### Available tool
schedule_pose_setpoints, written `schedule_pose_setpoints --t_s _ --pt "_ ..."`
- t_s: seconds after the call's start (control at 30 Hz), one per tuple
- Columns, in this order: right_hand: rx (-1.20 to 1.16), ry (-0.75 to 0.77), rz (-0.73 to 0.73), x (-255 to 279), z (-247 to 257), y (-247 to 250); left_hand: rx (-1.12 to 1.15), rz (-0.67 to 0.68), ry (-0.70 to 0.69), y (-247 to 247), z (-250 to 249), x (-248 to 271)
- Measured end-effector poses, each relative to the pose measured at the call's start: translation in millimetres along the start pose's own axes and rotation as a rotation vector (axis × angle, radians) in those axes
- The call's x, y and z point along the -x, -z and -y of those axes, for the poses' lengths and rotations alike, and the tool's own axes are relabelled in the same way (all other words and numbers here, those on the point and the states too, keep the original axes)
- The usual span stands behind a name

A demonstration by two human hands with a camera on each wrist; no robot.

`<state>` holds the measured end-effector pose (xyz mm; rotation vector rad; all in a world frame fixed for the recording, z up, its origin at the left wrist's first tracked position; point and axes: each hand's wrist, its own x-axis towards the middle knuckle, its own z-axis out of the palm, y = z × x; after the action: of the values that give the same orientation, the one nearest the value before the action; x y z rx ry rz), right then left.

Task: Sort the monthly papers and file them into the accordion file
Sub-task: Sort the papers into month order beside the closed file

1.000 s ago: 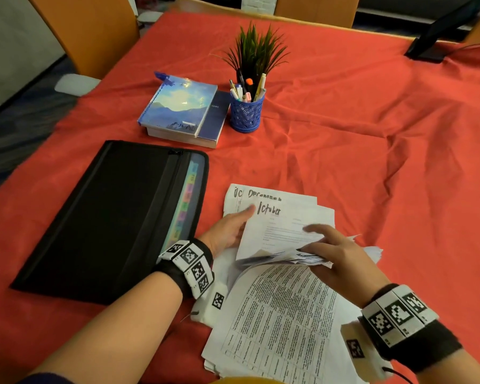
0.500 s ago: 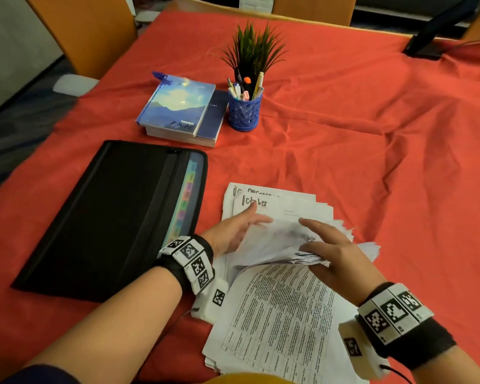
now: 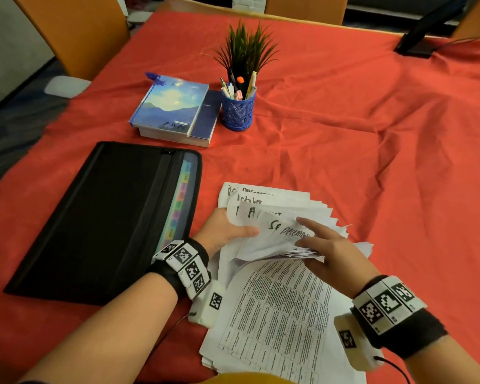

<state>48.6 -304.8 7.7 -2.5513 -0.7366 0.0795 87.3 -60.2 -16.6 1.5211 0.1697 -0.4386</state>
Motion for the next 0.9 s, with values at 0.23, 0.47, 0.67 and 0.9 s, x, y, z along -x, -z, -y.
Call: schedule_pose_setpoints --t_s 0.23,0.47,0.67,0.9 --pt "0.024 0.062 -0.099 -5.2 -1.9 -2.3 0.042 0.022 0.021 -2.2 2.0 1.5" --pt "-0.047 0.007 -0.061 2.5 -1.5 -2.8 -0.320 -0.123 -0.102 15.4 12.0 -5.5" --pt "-0.029 0.000 -0.029 1.6 0.6 -1.4 -0.849 -0.381 -0.155 13.0 13.2 -1.7" --pt "-0.002 -0.011 -0.017 1.7 2.4 1.0 -0.884 -0.184 0.125 3.7 13.5 -7.6"
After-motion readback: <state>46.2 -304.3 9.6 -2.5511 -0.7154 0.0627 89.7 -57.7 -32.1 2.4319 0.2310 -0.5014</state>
